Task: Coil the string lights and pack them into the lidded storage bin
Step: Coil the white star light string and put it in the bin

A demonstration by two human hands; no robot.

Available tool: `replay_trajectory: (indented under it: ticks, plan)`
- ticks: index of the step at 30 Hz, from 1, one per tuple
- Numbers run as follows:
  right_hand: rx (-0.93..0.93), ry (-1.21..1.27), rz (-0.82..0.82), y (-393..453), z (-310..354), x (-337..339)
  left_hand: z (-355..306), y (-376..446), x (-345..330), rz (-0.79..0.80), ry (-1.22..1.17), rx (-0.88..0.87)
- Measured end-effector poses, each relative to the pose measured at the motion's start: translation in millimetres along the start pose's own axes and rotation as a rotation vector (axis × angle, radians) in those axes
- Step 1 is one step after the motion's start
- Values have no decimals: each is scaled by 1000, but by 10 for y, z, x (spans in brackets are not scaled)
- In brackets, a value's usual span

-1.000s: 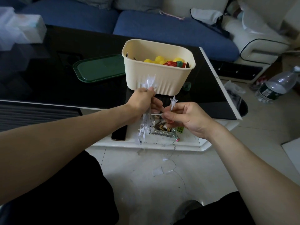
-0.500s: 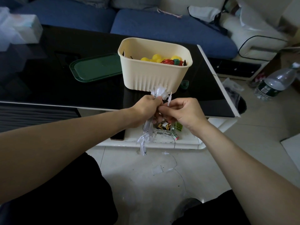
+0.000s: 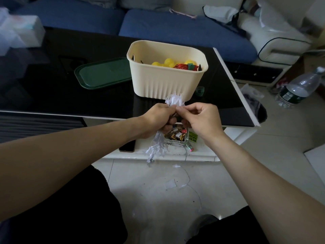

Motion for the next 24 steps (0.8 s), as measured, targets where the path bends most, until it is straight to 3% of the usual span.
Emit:
replay_trajectory:
  ticks: [6, 17, 21, 24]
  plan:
    - [74, 9, -26, -41, 58, -90, -37, 15, 25, -20, -21, -32]
    - [-26, 78, -63, -13, -21, -125, -41, 51, 121, -116, -1, -60]
    - [31, 19, 32, -54, 51, -242, -15, 83, 229, -180, 48, -54]
    - [128, -74, 220, -131, 147, -443, -11, 119, 376, -294, 42, -52]
Point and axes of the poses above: each hand's wrist, its own y-axis towards the middle knuckle, its own x-axis out of the back of the hand, z = x × y, the point moved 9 cm from there along y, towards the middle knuckle, and after that the axes turned 8 degrees about -z, right-handed, at the moved point
